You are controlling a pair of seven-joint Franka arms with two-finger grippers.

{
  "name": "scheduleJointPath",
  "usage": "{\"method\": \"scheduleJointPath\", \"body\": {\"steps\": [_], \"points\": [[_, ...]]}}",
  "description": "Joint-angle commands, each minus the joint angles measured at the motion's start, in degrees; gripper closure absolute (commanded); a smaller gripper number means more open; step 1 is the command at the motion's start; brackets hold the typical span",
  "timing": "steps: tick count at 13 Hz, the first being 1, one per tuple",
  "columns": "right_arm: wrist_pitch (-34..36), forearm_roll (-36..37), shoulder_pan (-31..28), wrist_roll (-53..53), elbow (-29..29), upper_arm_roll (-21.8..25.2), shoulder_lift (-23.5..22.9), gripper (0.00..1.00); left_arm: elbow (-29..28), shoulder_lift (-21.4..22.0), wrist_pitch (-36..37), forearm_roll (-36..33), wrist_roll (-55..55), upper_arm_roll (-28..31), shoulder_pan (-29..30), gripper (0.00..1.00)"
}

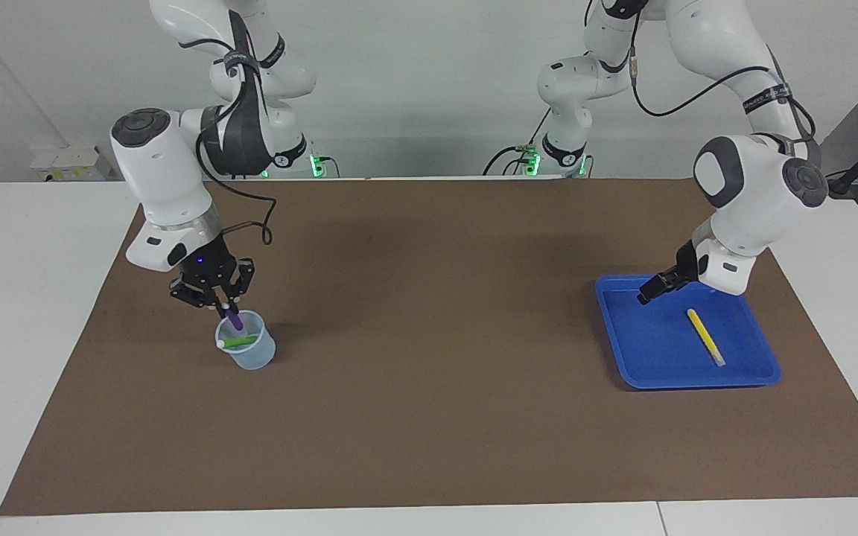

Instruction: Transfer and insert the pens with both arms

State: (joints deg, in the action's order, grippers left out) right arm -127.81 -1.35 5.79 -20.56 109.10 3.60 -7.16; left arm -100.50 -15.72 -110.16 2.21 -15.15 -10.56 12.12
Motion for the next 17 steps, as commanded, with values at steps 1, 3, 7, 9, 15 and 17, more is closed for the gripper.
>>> {"method": "scheduleJointPath", "body": {"steps": [1,3,7,9,15,17], "points": [[-2.5,-1.0,-0.9,0.8,3.6,-0.4,1.7,1.00,7.4,-7.5,-0.6,-4.7,5.4,-0.8,3.9,0.02],[-2.5,-1.0,-0.9,0.8,3.7,-0.5,1.7,0.82,8.5,-9.1,-1.6,-4.7,6.0,-0.7,4.3,0.02],[-1.6,-1.0,-0.6,3.8,3.4,-0.5,1.7,0.03,8.3,-12.1,-8.2,-8.1,8.5,-0.7,6.4,0.03],[0.6,-1.0,-0.2,5.1,2.1,-1.0,2.3,0.02,8.0,-12.7,-11.4,-8.1,11.4,-0.7,7.0,0.05],[8.5,-1.0,2.4,14.6,-1.3,-3.6,6.9,0.00,3.5,-13.0,-16.9,-8.0,12.2,-0.7,8.5,0.09],[9.9,-1.1,3.7,20.9,-1.1,-3.7,7.3,0.00,3.5,-13.9,-17.4,-8.0,14.3,-0.7,9.3,0.12]]}}
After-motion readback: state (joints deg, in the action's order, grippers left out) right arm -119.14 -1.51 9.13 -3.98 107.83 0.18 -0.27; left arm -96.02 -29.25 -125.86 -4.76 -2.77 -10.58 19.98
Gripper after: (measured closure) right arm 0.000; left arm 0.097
